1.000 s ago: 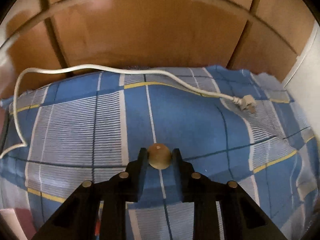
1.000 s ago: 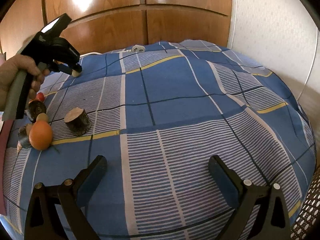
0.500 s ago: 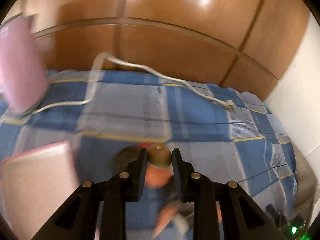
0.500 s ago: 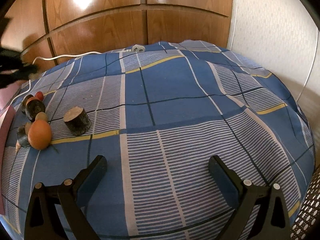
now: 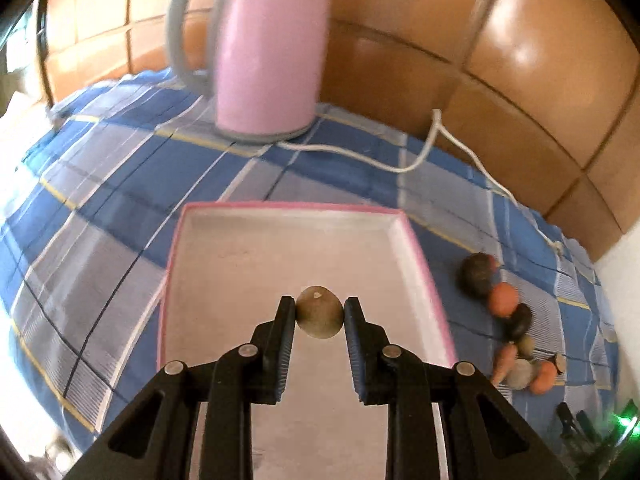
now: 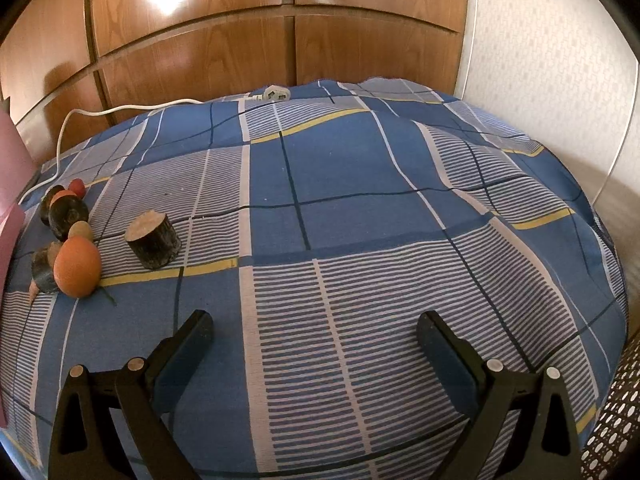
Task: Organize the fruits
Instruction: 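Carry the potato over the tray and open the left gripper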
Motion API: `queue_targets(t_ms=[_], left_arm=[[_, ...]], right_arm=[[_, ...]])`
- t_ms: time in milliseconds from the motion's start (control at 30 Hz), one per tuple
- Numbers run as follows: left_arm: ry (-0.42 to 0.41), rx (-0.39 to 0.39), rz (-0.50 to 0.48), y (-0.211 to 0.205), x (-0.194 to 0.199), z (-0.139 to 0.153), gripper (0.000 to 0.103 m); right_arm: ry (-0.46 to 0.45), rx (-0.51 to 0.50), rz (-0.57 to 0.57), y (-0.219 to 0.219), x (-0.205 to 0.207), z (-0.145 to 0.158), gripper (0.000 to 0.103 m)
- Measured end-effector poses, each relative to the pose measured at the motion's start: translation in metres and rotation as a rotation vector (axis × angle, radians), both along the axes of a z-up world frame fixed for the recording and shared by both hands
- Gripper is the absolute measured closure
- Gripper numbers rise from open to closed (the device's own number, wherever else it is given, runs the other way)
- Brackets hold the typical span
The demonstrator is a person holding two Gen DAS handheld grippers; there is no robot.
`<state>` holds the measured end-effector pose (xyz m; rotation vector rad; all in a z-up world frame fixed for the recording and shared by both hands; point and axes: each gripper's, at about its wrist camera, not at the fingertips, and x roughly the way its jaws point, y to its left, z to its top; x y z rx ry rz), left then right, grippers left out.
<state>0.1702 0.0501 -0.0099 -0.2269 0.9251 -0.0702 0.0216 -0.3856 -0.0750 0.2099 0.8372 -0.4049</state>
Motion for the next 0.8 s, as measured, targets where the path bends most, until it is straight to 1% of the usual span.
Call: queue_targets(t_ms=[200,267,333,467,567,700,800], left_arm=[[0.036,0.007,0.032,0.013,0.008,-0.015,0.078],[0.043,-0.013,0.035,0.015,0.009,-0.014,0.076],[0.024,-0.027,0.054,0.019,0.008,-0.009,0.074],[0.008,-0.048,0.063,0.023,0.001,-0.002,0.073],[-0.005,-0.051,0.067,0.024,-0.009,0.004,0.068],[-0.044,-0.062,0.067,0.026,-0.022,0.02,0.068],[-0.084,-0.06,0.06,0.031,-0.024,0.042,0.067]], right_arm=[[0.004,-0.004,-0.004,0.0,0.0,0.0,0.0],[0.003,-0.006,-0.005,0.001,0.0,0.0,0.0],[0.006,-0.008,-0.006,0.001,0.0,0.0,0.0],[0.001,-0.01,-0.007,0.001,-0.001,0.0,0.0],[0.0,-0.01,-0.007,0.001,-0.001,0.0,0.0],[0.001,-0.01,-0.007,0.001,-0.001,0.0,0.0],[0.0,-0.01,-0.007,0.001,-0.001,0.0,0.0]])
